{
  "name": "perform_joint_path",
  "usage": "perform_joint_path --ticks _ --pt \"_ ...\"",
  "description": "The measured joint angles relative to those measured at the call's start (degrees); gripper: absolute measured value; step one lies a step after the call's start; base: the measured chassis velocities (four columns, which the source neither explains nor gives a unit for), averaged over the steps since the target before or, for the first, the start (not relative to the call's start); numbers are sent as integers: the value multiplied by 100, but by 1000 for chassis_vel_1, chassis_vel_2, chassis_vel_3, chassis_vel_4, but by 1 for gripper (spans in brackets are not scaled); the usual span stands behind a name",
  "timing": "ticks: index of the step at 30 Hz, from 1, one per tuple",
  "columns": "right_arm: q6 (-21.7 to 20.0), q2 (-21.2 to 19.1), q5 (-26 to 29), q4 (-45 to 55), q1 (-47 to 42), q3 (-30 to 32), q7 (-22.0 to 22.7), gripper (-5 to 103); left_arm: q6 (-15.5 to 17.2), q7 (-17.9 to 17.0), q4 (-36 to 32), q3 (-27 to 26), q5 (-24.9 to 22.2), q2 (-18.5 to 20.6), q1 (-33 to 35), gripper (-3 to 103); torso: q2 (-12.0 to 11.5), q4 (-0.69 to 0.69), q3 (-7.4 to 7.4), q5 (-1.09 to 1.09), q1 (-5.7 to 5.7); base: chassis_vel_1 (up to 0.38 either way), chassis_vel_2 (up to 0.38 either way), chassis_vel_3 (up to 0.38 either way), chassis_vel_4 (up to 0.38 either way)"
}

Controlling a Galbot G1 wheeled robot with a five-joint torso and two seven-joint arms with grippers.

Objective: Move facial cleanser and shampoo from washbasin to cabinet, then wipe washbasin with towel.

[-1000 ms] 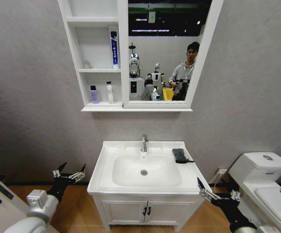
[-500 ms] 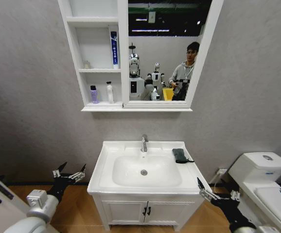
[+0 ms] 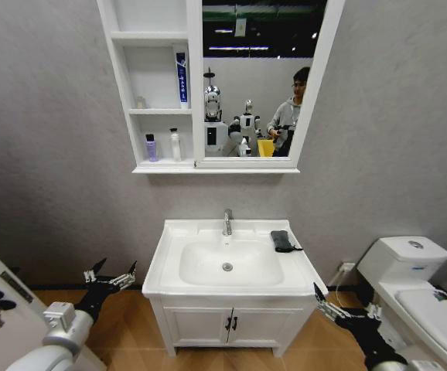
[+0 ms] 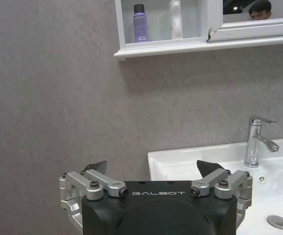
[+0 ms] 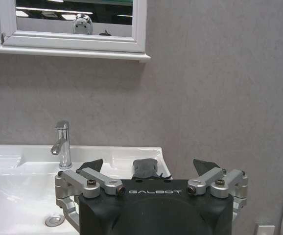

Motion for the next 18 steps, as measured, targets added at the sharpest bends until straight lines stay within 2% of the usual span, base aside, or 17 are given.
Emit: perform_joint_path --ticks 1,2,8,9,13,14,18 --pt "0 0 0 0 0 0 0 100 0 0 0 0 0 0 0 100 0 -1 0 -1 -1 272 -258 -213 250" --pt "0 0 0 0 0 -1 1 100 -1 0 -1 0 0 0 0 100 0 -2 0 8 0 272 -282 -297 250" --pt "0 0 -1 0 0 0 2 100 0 0 0 1 0 0 0 100 1 -1 -1 -1 0 298 -283 -284 281" --pt "0 0 -1 0 0 -2 2 100 -1 0 -1 0 0 0 0 100 0 -1 0 10 0 323 -340 -340 302" --pt "1 -1 -1 1 0 -1 2 100 -1 1 -1 1 0 0 1 100 1 -1 -1 -4 -1 361 -345 -343 368" --pt "0 -1 -1 0 0 -2 2 100 -1 0 -1 0 0 0 0 100 1 -1 -1 7 -2 373 -344 -385 349" --pt "0 -1 -1 0 0 -2 2 100 -1 0 0 0 0 0 0 100 0 0 1 4 2 367 -379 -377 366"
